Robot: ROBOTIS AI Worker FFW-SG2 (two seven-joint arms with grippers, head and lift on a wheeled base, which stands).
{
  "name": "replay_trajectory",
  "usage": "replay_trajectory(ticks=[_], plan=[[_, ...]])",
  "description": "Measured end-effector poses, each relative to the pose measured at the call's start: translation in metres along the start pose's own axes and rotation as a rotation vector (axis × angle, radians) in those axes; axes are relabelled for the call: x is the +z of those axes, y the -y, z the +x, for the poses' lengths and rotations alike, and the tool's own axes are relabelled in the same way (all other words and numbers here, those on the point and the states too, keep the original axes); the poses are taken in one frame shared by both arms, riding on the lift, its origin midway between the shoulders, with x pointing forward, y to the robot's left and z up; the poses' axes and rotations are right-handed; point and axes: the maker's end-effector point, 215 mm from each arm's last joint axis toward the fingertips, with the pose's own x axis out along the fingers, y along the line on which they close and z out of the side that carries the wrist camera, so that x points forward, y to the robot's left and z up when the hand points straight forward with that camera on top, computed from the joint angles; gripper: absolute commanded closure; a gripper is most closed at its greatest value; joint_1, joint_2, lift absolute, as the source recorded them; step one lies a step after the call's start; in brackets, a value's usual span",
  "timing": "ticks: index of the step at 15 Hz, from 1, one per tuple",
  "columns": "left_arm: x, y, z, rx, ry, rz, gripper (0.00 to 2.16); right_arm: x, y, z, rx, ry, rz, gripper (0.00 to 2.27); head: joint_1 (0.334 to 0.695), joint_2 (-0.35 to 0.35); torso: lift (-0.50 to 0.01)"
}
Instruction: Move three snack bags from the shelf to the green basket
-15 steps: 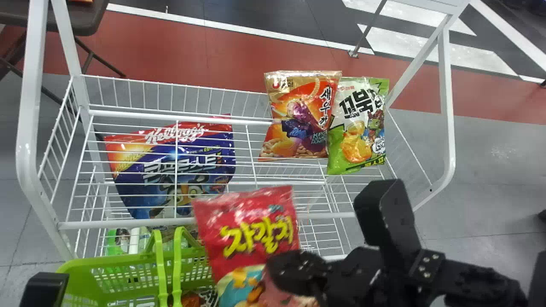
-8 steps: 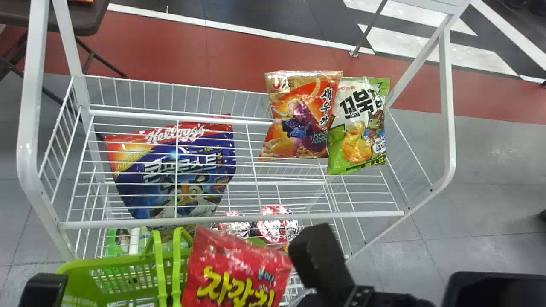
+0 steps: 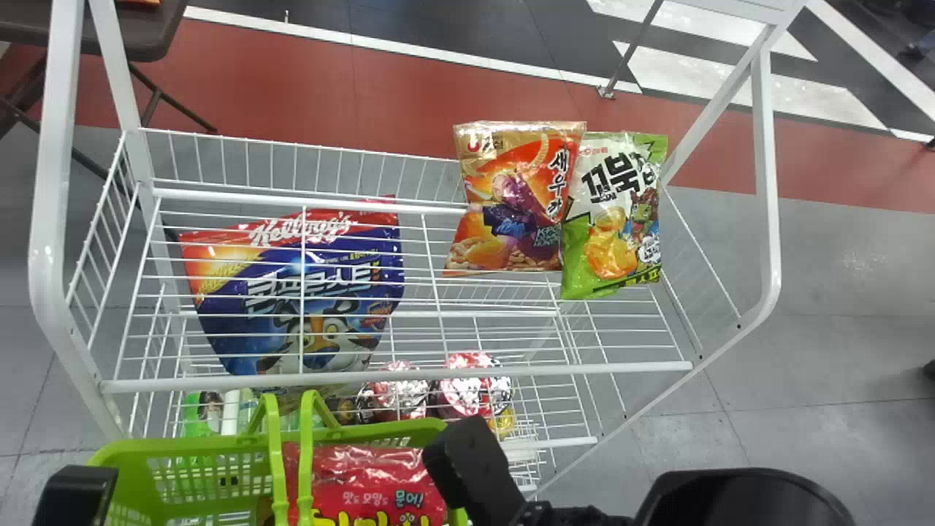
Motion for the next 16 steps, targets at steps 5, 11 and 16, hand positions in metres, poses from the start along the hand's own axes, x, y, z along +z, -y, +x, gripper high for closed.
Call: replay_trajectory(ticks=[5,11,16], plan=[[-0.001,-0.001,-0.002,0.003,0.001,-0.003,1.84,0.025,0.027,-0.032,-0.115,0.082,-0.022,0.06,0.695,-0.35,-0.043],[-0.001,0.0,-0.001,0.001,-0.001,-0.001,1.84,0.107,0.04,-0.085,-0.136,0.359,-0.023,0.08,0.695,-0.35,-0.043],[-0.001,0.0,0.0,0.004,-0.003,-0.001,1.84,0.204,0.133,-0.144,-0.313,0.775,0.022,0.12,0.695,-0.35,-0.043]])
